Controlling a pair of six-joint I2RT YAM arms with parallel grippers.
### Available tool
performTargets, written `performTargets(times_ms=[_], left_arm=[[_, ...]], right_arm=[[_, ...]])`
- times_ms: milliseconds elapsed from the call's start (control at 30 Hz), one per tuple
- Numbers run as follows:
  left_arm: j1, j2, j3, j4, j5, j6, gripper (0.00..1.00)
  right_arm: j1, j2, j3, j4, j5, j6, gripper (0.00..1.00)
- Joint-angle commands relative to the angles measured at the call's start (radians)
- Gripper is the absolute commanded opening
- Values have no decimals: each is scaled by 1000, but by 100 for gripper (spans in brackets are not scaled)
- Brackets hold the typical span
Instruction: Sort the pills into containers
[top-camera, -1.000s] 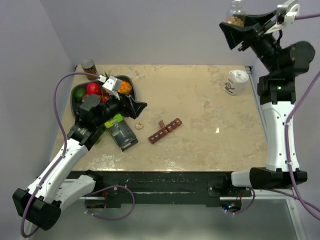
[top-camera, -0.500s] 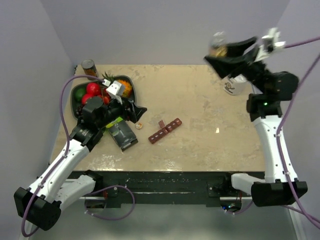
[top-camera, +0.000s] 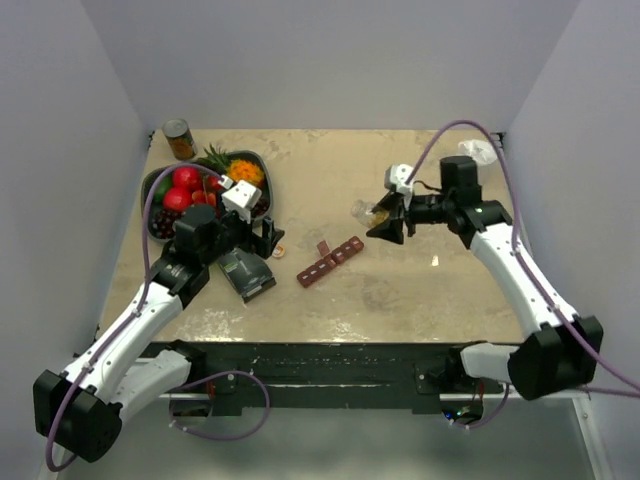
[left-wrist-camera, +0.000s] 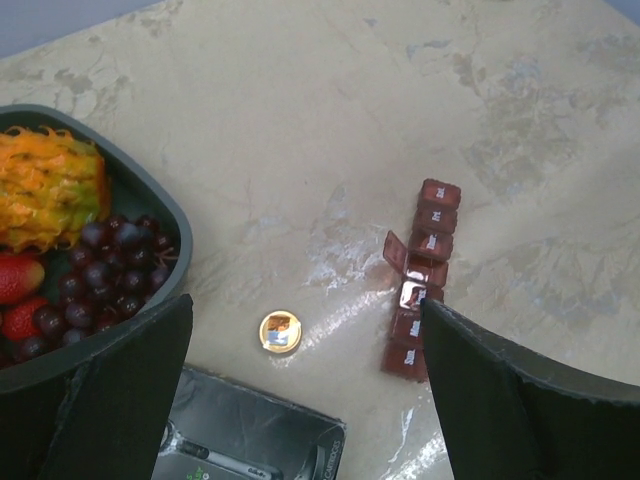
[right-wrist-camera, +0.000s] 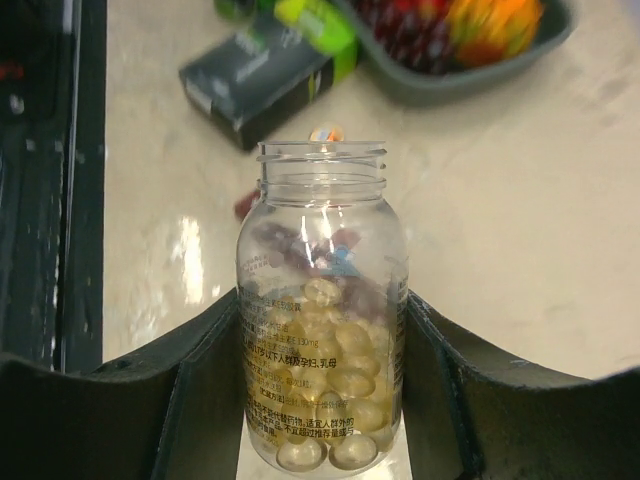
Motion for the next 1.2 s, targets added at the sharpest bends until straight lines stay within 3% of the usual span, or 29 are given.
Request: performTargets(times_ms=[0, 233, 533, 1167], left_arm=[[6, -34, -46, 39, -60, 50, 100], [6, -80, -73, 32, -191, 93, 99], [6, -128, -86, 28, -346, 110, 99], [6, -136, -89, 28, -327, 110, 99]], right_arm=[[75, 133, 41, -346, 158, -397, 4], [179, 308, 58, -345, 299, -448, 4], [233, 448, 93, -222, 422, -365, 4], [281, 550, 120, -196, 555, -351, 4]])
